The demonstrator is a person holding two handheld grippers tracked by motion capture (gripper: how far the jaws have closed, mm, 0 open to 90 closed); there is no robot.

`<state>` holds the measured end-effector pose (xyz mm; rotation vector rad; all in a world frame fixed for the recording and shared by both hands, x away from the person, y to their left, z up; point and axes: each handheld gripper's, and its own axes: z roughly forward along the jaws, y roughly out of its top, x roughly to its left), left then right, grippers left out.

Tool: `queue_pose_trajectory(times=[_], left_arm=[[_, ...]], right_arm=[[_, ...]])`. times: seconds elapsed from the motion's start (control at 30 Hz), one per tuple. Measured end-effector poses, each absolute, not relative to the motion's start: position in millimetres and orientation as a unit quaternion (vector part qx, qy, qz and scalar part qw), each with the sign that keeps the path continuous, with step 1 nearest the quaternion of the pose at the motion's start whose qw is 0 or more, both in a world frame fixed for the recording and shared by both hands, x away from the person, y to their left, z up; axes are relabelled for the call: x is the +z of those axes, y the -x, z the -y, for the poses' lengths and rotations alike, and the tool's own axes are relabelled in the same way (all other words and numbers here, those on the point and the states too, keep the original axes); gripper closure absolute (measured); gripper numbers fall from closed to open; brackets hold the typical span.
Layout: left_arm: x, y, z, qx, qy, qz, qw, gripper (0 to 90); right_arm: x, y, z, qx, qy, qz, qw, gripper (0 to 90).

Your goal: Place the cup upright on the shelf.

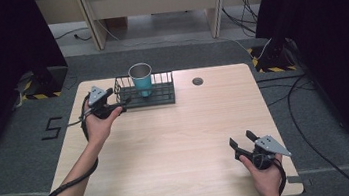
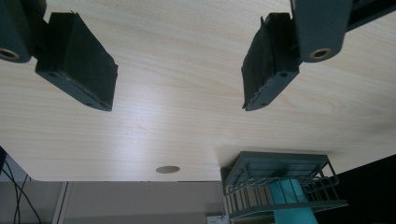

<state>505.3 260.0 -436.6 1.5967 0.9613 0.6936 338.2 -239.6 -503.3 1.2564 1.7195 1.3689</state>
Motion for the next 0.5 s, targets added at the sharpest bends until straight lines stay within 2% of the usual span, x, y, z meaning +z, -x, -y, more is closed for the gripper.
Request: queue_pose_trajectory(times=[0.5], left_arm=[[-452.8,-451.8,-288.8,0.284,-0.674,-0.409,0.546,14.2]], right_arm=[[-503.4,-337.9,237.4,0.514,-0.472,-0.649,0.301,27.1]])
